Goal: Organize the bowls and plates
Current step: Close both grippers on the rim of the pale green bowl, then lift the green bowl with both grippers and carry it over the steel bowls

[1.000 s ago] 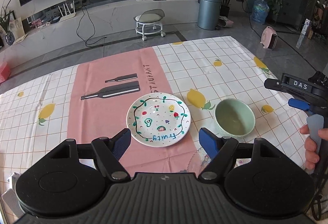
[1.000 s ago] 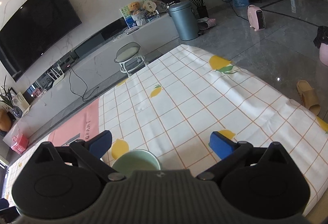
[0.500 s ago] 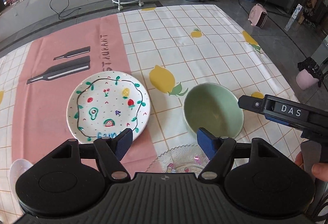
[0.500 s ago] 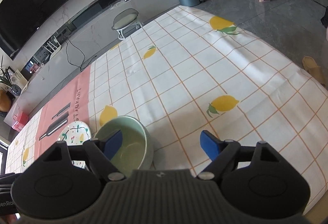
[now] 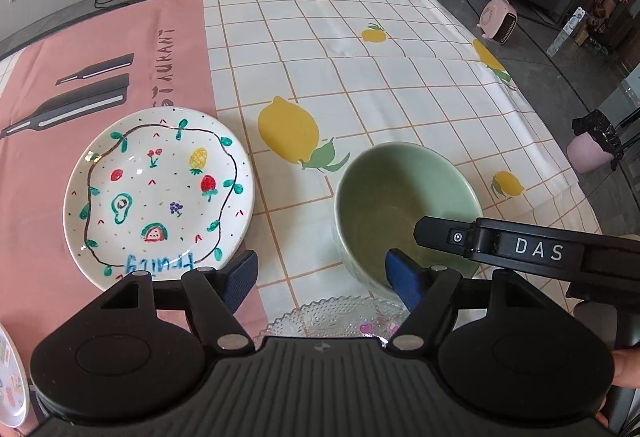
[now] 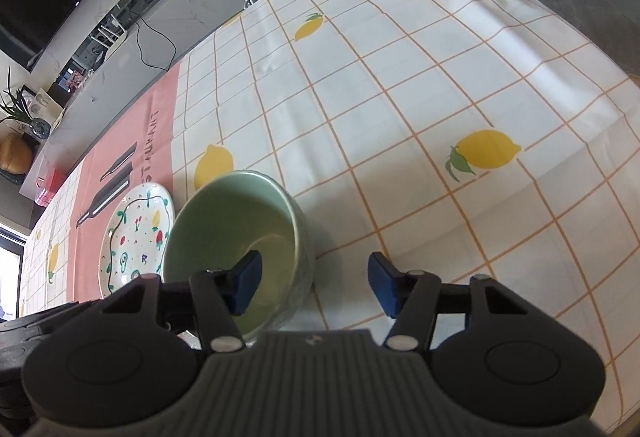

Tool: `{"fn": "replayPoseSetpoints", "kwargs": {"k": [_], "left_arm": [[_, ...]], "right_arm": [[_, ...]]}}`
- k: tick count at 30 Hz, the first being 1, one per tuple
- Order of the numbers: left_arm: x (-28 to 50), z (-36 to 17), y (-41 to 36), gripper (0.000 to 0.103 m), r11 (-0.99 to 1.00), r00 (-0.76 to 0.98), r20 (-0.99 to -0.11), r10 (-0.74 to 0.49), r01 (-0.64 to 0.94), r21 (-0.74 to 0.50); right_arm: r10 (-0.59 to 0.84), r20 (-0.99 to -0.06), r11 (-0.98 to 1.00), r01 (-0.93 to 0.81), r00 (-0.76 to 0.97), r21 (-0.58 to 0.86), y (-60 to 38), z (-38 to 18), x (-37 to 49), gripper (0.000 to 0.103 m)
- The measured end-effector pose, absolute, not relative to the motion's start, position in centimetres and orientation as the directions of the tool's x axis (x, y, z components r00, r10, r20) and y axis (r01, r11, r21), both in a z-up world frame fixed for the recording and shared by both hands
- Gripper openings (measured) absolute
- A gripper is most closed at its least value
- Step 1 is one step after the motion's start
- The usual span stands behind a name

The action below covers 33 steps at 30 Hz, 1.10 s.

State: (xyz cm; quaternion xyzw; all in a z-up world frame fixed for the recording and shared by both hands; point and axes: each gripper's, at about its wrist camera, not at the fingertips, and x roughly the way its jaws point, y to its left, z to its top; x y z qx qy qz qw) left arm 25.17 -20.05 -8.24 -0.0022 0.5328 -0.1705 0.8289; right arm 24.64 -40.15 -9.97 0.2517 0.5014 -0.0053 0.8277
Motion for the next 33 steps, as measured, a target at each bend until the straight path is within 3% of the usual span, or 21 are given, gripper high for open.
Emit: {"fn": "replayPoseSetpoints", "kwargs": {"k": [7, 11, 14, 16, 18, 24, 33], "left_arm": [[25.7, -9.4, -19.2, 0.086, 0.938, 0.349, -0.877, -0.33, 0.228, -0.262], [25.9, -9.9, -18.8, 0.078, 0.937, 0.337, -0.876, -0.345, 0.175, -0.302], [26.1, -10.1, -18.3, 0.059, 0.921, 0.328, -0.861, -0.389, 0.125, -0.369], [26.2, -10.1, -18.3, 0.031, 0.901, 0.308, -0.848, -0.431, 0.11, -0.419], [26.2, -9.8, -18.6, 0.016, 0.903, 0.297, -0.855, -0.426, 0.088, -0.42], [25.7, -8.1, -19.4, 0.013, 0.927, 0.343, -0.861, -0.374, 0.122, -0.354], [23.1, -2.3, -17.8, 0.01, 0.932, 0.466, -0.808, -0.361, 0.148, -0.331]], "right_arm": [[0.281, -0.813, 0.855, 0.252, 0.509, 0.454, -40.5, -10.2, 24.8, 0.058], [0.259, -0.822, 0.871, 0.245, 0.507, 0.426, -40.5, -10.3, 24.8, 0.029], [0.298, -0.812, 0.86, 0.229, 0.502, 0.457, -40.4, -10.5, 24.8, 0.017], [0.3, -0.81, 0.86, 0.225, 0.503, 0.458, -40.2, -10.5, 24.8, 0.016], [0.301, -0.805, 0.861, 0.216, 0.512, 0.46, -40.1, -10.3, 24.8, 0.015], [0.316, -0.787, 0.855, 0.202, 0.53, 0.478, -40.2, -9.6, 24.6, 0.014], [0.421, -0.649, 0.782, 0.11, 0.633, 0.614, -40.4, -6.2, 22.3, 0.013]]}}
